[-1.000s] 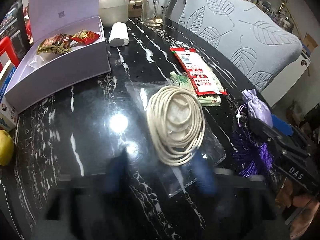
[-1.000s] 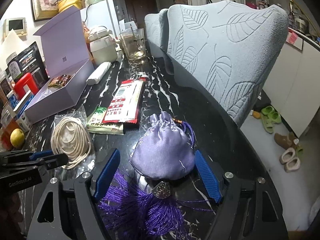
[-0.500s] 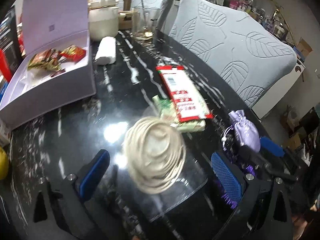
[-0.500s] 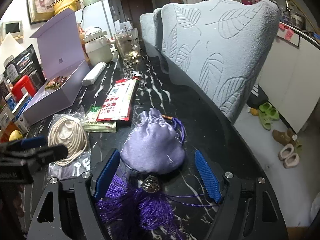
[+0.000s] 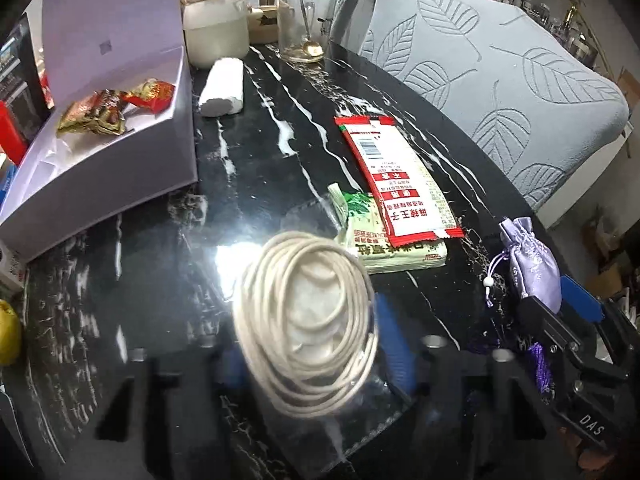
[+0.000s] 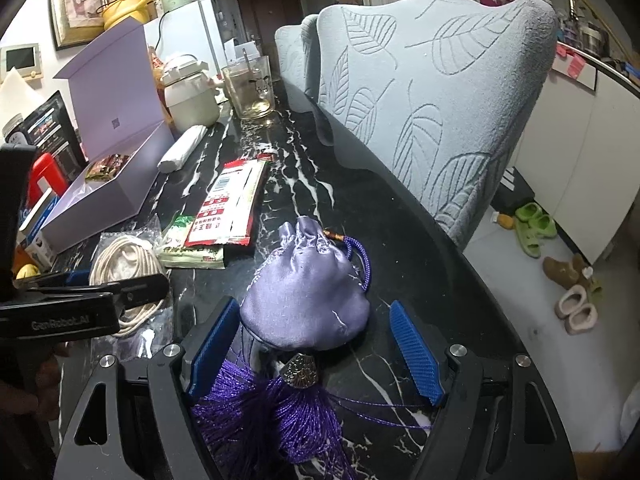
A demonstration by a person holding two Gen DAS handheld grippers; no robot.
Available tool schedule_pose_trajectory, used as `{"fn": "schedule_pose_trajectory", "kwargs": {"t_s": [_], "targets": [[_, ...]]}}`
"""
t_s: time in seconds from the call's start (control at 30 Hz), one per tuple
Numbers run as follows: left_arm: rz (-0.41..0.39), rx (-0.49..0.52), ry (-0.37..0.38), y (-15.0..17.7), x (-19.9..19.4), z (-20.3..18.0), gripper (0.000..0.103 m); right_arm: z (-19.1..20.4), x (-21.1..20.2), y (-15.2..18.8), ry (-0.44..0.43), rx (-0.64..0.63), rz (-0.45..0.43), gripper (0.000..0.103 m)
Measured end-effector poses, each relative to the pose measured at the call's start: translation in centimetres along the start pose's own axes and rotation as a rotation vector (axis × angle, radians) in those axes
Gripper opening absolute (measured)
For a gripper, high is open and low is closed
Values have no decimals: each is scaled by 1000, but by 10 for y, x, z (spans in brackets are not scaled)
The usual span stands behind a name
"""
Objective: Organize soft objects
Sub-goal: 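Grasp the clear bag of cream cord with left tool while right tool grasps the lavender pouch, then lift the cord bag and lavender pouch with both tools and carry them toward the box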
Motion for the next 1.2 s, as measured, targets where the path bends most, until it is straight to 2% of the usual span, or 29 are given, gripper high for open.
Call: {"fn": "schedule_pose_trajectory", "kwargs": {"t_s": [0.07,0.13,0.4,0.43,0.47,0.5,0.57,0.77,0.97,1.2], "targets": [[-16,10,26,2,-3,-1,39,0,1,0,0,2,1,78],[-36,23,21,2,-7,-3,33,0,2,0,-2,3,-1,78],[-48,13,26,3,-17,-3,32,7,3,-2,-15,-6,-6,77],[-48,12,25,3,-18,-3,32,8,4,-1,-16,-6,-4,74],[-49,9,25,5,-21,-2,32,9,5,0,-7,-11,-2,55],[-51,7,24,6,-22,-1,32,10,6,0,3,-22,-2,49],[-55,8,18,8,-27,-1,32,13,2,0,1,-43,-20,44],[-79,-3,0,15,-44,7,32,26,-24,-5,-26,-71,-94,43],[-106,-12,-11,25,-64,15,32,40,-39,-5,-47,-88,-115,43],[-139,-32,-54,42,-93,27,32,69,-58,-2,-114,-131,-132,43]]}}
Point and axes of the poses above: each gripper's, at about its wrist camera, not at the fingertips, and x roughly the way its jaws point, z to its left, y to its underside, the point moved 5 cm from there along x, roughly the way its jaws point, and after that the axes turned 13 degrees about y, right-handed, at the moved point
